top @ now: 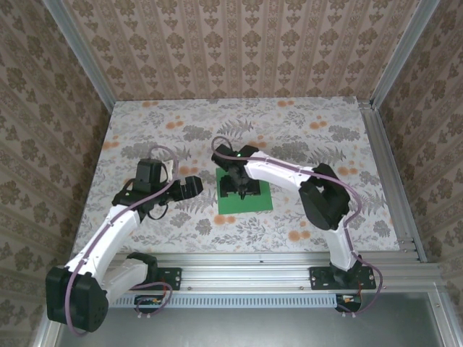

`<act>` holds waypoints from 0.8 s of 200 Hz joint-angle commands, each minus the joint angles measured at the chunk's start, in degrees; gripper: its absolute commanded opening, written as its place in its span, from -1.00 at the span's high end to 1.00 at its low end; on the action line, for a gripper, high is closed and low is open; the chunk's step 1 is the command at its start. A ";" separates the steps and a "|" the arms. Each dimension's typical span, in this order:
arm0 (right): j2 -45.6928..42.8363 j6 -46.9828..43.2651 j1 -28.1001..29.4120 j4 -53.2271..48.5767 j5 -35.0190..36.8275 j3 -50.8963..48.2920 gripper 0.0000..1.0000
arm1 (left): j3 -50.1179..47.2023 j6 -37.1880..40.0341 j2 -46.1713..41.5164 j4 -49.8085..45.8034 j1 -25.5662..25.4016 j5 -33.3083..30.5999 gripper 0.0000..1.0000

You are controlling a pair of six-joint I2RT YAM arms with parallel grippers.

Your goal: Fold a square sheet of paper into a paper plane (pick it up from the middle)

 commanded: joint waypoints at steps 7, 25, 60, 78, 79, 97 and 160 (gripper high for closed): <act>-2.58 0.44 -2.44 -1.42 5.45 -0.57 -0.77 | -1.87 -1.25 -1.23 -0.18 0.52 1.46 -1.00; 0.16 -1.75 -3.00 -1.99 5.86 2.66 -0.78 | -2.20 -1.37 -0.53 0.32 0.64 2.20 -1.00; 4.38 -1.93 -3.67 -1.47 5.31 5.39 -0.78 | -2.37 -1.37 0.22 0.70 0.99 2.60 -1.00; 5.67 -1.90 -3.66 -0.59 4.92 4.97 -0.77 | -2.36 -1.33 0.07 0.58 1.08 2.70 -1.00; 5.79 -1.89 -3.70 -0.37 4.84 4.92 -0.77 | -2.36 -1.35 0.06 0.58 1.08 2.65 -1.00; 6.58 -1.54 -3.54 0.71 4.16 4.59 -0.76 | -2.47 -1.24 0.04 0.58 1.22 2.61 -1.00; 10.08 -1.06 -2.94 0.67 4.89 5.46 -0.73 | -2.97 -1.29 0.92 1.83 1.31 2.83 -1.00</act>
